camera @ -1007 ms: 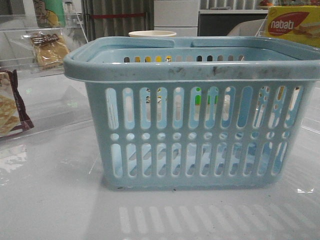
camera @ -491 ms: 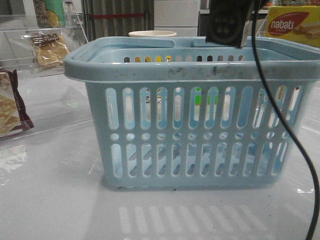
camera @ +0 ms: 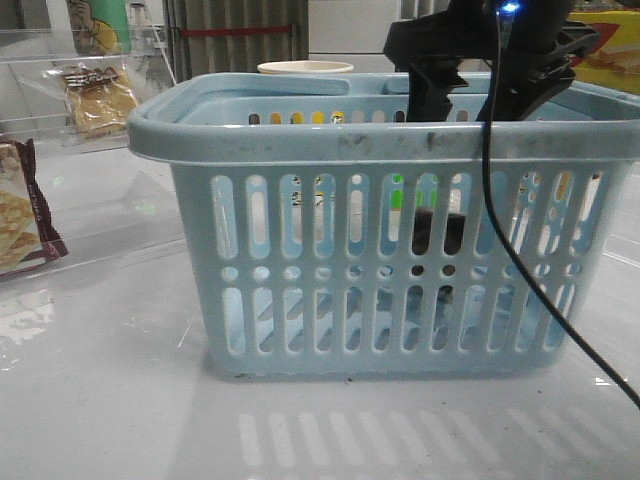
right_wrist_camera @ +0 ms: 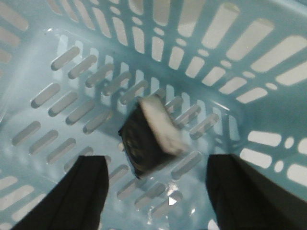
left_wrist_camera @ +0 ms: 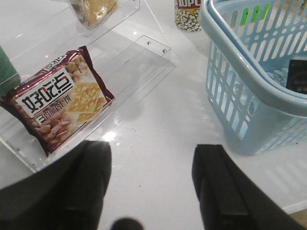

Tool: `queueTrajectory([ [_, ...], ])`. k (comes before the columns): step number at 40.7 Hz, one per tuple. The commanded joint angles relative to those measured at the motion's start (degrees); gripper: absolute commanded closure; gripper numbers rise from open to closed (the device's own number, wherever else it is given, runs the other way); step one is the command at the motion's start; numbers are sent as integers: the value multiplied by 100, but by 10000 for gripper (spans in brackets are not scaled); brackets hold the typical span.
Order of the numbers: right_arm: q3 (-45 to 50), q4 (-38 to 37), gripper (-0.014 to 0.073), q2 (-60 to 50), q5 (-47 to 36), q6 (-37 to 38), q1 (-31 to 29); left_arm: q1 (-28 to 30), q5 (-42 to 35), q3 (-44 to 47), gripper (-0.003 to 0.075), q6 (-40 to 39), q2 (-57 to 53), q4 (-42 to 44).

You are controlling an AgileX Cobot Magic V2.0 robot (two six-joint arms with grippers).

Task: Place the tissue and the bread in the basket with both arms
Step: 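Carry the black box over the basket and lower it inside, then open the right gripper and lift it out of the basket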

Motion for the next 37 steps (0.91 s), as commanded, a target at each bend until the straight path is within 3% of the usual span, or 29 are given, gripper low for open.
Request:
queueTrajectory([
  [1, -154, -16, 22, -359, -381, -38, -6, -41, -419, -162, 288, -56, 41, -56],
  [13, 189, -20, 22, -1619, -621, -324, 210, -41, -419, -162, 288, -56, 41, -56],
  [37, 2532, -223, 22, -5124, -570, -335, 303, -41, -419, -162, 288, -56, 41, -56],
])
